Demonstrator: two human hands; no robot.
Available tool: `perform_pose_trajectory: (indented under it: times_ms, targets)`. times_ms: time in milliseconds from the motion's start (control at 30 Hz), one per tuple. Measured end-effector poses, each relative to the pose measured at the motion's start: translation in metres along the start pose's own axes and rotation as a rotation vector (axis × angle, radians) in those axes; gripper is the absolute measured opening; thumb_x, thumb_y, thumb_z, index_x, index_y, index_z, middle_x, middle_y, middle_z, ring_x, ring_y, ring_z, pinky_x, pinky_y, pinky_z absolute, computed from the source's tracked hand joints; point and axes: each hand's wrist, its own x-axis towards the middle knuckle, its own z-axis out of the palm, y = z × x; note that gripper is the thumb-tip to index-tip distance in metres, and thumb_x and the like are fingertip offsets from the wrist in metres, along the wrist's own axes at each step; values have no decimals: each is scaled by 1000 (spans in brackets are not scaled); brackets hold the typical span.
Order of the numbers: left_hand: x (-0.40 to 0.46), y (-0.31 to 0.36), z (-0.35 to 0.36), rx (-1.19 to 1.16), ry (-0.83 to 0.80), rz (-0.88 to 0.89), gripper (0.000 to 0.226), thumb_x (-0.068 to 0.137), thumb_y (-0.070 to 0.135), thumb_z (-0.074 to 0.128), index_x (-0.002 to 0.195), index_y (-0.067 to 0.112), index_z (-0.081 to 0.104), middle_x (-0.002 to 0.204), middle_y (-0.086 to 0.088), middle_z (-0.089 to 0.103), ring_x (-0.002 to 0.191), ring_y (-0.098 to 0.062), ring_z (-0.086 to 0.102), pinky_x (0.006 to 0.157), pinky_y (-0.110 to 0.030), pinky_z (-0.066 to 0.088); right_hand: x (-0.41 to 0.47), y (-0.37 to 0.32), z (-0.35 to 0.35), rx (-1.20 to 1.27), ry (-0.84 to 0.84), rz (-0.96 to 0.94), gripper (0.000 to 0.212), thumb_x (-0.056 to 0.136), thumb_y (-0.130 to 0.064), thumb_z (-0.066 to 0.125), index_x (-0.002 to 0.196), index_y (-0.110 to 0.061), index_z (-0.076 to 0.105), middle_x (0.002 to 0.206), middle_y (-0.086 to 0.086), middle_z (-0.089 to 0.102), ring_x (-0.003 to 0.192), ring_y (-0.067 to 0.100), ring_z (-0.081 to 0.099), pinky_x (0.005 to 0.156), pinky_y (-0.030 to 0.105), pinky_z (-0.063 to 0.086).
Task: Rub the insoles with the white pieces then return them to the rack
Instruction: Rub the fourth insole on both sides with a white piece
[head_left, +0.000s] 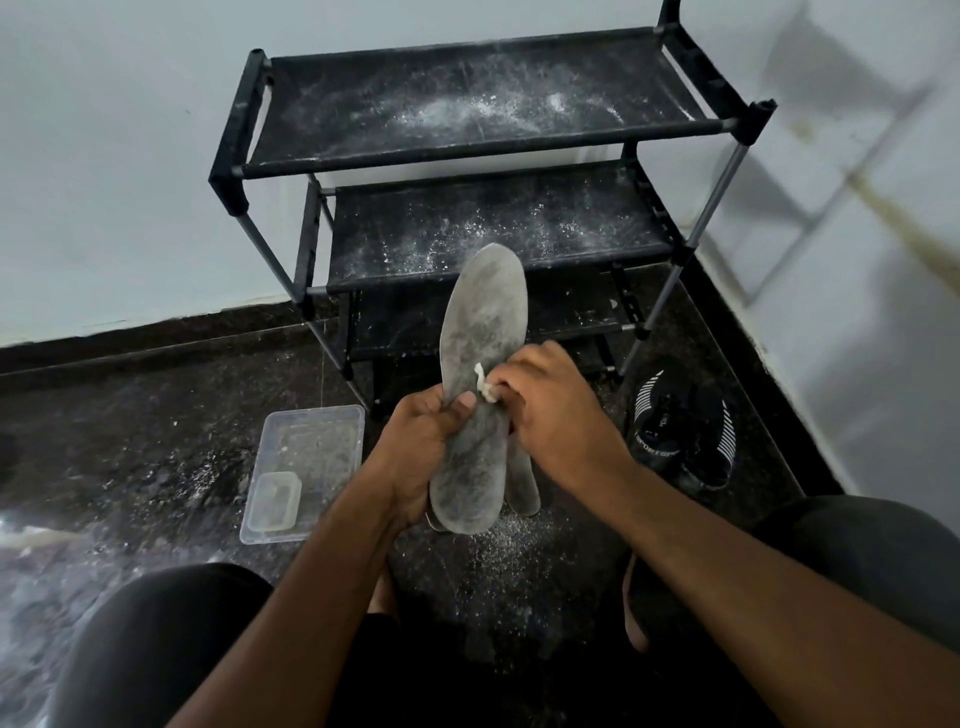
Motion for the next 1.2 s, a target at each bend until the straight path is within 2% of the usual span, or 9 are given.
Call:
perform_pose_trajectory:
  times_ms: [100, 233, 433, 533, 633, 800, 1000, 1133, 1200]
  targets:
    - [1, 0, 0, 18, -13, -10, 25, 107, 11, 49, 118, -1, 68, 104, -18, 74, 90, -27, 72, 73, -36, 58, 5, 6, -3, -18, 44, 77, 11, 91, -7, 65, 99, -10, 71, 97, -1, 57, 93, 7, 40, 77, 16, 37]
    - [-1, 1, 2, 14, -67, 1, 22, 106, 4, 48, 118, 6, 66, 108, -18, 72, 95, -28, 70, 78, -39, 58, 0, -4, -1, 59, -78, 0, 15, 94, -15, 60, 102, -9, 71, 99, -1, 58, 97, 5, 39, 79, 7, 30]
    - [-5, -2, 6, 151, -205, -7, 24, 104, -3, 47, 122, 2, 62, 112, -22, 70, 104, -36, 68, 90, -48, 56, 3, 2, 0, 123, -14, -31, 9, 91, -12, 63, 90, -10, 72, 91, 0, 59, 93, 11, 48, 80, 24, 44]
    - [-7, 2, 9, 149, -211, 14, 26, 100, -9, 47, 114, 4, 64, 104, -20, 70, 99, -37, 68, 87, -46, 58, 1, 0, 3, 161, 5, -39, 9, 90, -11, 64, 92, -9, 73, 91, 2, 60, 93, 16, 52, 80, 30, 48]
    - [-9, 4, 10, 129, -238, 3, 35, 93, -13, 47, 116, 7, 64, 103, -19, 72, 96, -33, 71, 80, -45, 61, -7, -8, 11, 111, -44, -118, 9, 90, -9, 65, 90, -8, 73, 89, 0, 58, 92, 14, 51, 78, 29, 49]
    - [-11, 5, 13, 109, -297, -27, 31, 99, -10, 47, 99, 7, 72, 93, -24, 70, 84, -35, 71, 74, -41, 63, 1, 0, 5, 57, 91, 7, 10, 92, -11, 64, 92, -9, 74, 91, 0, 60, 91, 6, 47, 79, 18, 43]
    - [-8, 2, 8, 99, -293, 2, 32, 95, -16, 45, 118, 0, 61, 102, -22, 70, 96, -37, 69, 82, -43, 61, -4, -7, 5, 65, -11, -38, 8, 89, -8, 65, 91, -9, 73, 93, 1, 60, 93, 12, 50, 80, 21, 44]
    - [-5, 4, 6, 32, -380, -73, 36, 94, -2, 55, 129, 1, 58, 113, -30, 65, 97, -38, 68, 85, -44, 60, 6, 2, -6, 53, 130, 99, 9, 90, -8, 64, 89, -10, 73, 91, 0, 61, 89, 8, 51, 79, 22, 46]
    - [-3, 4, 5, 19, -347, -99, 43, 90, 0, 56, 133, 0, 56, 116, -32, 64, 99, -39, 68, 85, -45, 61, 8, 5, -10, 79, 190, 152, 7, 88, -9, 67, 88, -10, 74, 90, 0, 65, 88, 11, 56, 80, 23, 48]
